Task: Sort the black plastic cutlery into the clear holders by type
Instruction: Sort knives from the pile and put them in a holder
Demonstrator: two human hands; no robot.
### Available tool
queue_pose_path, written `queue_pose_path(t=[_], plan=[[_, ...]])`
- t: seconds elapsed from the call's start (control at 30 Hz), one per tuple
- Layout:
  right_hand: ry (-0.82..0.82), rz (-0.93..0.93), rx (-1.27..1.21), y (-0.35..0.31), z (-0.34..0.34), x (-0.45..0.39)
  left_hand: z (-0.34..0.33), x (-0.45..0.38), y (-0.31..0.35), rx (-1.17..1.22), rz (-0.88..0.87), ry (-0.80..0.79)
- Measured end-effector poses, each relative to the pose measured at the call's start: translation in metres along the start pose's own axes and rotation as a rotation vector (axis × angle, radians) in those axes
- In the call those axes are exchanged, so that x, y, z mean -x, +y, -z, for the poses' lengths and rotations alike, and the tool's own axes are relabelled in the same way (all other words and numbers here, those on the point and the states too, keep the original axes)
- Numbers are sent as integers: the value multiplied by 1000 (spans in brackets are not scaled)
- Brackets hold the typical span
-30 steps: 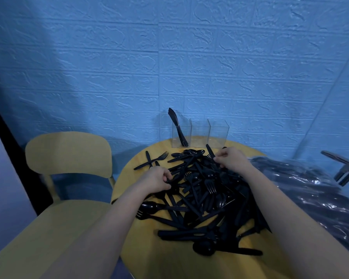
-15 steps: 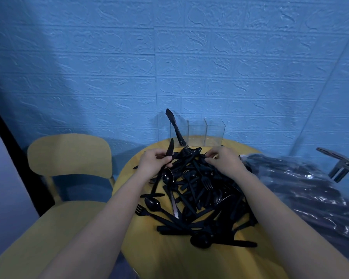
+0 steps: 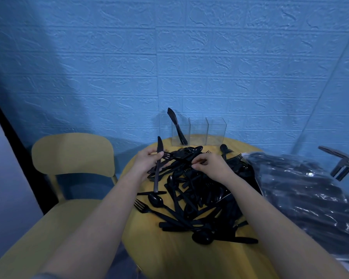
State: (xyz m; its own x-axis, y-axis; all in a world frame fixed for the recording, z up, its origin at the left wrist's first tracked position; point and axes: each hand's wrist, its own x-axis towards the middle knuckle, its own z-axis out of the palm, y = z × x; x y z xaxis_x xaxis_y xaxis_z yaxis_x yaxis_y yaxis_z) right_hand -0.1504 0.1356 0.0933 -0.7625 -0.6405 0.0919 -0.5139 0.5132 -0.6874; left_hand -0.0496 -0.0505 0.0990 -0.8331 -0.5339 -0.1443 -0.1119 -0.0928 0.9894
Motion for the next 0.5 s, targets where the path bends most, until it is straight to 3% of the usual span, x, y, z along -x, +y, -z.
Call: queue_pose_path(t=[0.2, 0.5], plan=[[-7, -10, 2, -3, -13, -4, 9, 0, -3, 33, 25, -25], [-38, -25, 23, 0, -23, -2, 26, 5, -8, -178, 3, 45]])
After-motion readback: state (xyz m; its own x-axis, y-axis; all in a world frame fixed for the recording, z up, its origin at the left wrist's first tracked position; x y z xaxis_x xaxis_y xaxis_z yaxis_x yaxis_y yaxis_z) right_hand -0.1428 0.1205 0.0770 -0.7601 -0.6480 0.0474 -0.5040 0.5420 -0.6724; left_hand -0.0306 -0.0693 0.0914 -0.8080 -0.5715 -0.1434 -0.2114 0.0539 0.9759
